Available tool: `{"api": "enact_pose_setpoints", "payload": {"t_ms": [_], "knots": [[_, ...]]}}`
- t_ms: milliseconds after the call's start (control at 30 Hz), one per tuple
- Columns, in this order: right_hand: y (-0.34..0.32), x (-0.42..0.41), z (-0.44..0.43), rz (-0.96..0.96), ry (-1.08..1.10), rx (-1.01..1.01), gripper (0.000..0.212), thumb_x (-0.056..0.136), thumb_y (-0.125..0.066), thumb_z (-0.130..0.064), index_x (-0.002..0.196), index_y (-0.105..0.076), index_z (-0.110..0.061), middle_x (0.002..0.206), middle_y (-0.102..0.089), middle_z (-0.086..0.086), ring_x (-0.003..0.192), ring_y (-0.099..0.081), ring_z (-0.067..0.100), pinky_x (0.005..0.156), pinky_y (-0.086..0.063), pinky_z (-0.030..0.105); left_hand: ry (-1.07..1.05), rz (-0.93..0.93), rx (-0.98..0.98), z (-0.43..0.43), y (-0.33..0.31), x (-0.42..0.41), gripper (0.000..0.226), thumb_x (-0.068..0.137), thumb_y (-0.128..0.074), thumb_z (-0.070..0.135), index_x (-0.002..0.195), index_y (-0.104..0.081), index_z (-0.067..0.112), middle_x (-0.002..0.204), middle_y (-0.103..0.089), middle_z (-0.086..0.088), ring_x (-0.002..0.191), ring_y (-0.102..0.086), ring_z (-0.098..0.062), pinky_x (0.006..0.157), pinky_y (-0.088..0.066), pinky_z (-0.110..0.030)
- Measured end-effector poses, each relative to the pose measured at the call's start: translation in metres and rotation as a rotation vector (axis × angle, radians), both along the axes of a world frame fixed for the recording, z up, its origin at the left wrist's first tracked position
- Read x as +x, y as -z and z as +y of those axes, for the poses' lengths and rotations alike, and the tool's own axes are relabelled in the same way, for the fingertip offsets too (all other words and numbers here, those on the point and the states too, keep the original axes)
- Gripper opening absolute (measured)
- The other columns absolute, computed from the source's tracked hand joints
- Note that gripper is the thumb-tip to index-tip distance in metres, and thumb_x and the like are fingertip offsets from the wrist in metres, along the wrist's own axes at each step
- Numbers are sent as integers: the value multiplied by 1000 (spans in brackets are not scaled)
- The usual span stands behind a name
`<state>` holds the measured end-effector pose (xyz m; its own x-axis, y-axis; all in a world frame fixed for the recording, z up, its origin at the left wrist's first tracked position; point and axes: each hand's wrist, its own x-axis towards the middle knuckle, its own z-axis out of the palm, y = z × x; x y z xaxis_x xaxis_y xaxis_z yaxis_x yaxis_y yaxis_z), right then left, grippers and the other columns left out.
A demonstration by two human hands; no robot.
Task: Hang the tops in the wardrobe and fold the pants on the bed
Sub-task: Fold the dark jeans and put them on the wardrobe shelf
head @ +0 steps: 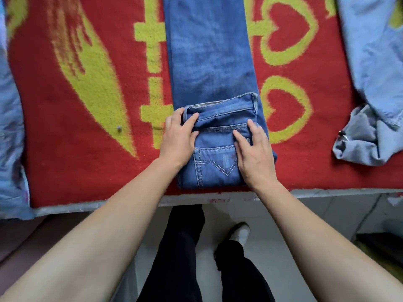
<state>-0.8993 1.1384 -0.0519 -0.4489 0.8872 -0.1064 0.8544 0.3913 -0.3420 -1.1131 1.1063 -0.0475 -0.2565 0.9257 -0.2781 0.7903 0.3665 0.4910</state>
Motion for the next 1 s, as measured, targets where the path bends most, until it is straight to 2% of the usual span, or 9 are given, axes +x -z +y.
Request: {"api": "enact_pose_setpoints", "payload": {"t_ms": [167,267,333,433,533,667,833,900,1000], "knots": [[-6,8,-5,-152,-174,22,72,91,-48,-66,145,-50,-19,160,-24,22,149,-18,43,118,-17,60,96,185,-246,14,-2,-1,52,94,-53,36,144,-42,27,156,-18,-18,139,-22,-38,109,-28,-52],[-9,33,-23,-180,-379,37,96,78,-51,-80,152,-38,-21,163,-14,23,150,-10,44,117,-18,63,216,264,49,-7,-12,3,53,93,-54,43,139,-50,17,154,-26,-23,140,-28,-40,111,-25,-55],[-8,49,-29,-287,-465,8,103,72,-64,-68,156,-29,-20,163,-8,25,150,-6,46,116,-19,64,374,229,201,-31,-14,8,68,87,-52,62,136,-55,14,151,-36,-22,139,-33,-40,112,-24,-56],[-10,52,-25,-394,-484,-31,104,68,-74,-28,158,-22,-20,162,-7,27,148,-10,49,114,-27,61,625,351,-166,-58,-11,19,114,69,-48,85,156,-17,17,161,-8,-21,148,-2,-41,116,-9,-61],[-15,40,-20,-463,-482,-116,99,77,-68,-16,159,-12,-23,163,-1,25,149,-8,47,111,-31,54,648,416,-402,-63,-5,33,123,73,-69,55,153,16,16,159,21,-20,144,21,-44,116,-12,-62],[-32,36,-10,-507,-492,-246,102,80,-70,-30,158,-5,-26,165,2,19,151,-5,39,115,-29,47,615,245,-491,-45,-22,32,103,76,-66,24,155,-1,17,162,14,-15,147,17,-39,119,-15,-54],[-81,40,-2,-294,-459,-423,85,70,-71,-28,145,-34,-17,156,-33,13,144,-32,29,112,-36,41,410,-126,-574,-47,-68,24,85,75,-60,7,152,-25,20,162,-17,-8,151,-3,-26,120,-19,-39],[-102,48,-7,-272,-463,-481,75,67,-71,-27,136,-43,-20,141,-47,9,126,-50,29,101,-45,37,369,-189,-630,-59,-85,31,79,75,-62,9,147,-30,19,152,-36,-12,140,-36,-29,109,-39,-38],[-127,64,-11,-327,-423,-646,70,66,-75,-33,131,-49,-26,132,-36,7,104,-59,32,94,-48,34,167,-474,-754,-73,-108,42,62,75,-60,0,131,-38,15,109,-59,-15,64,-63,-27,50,-50,-34]]}}
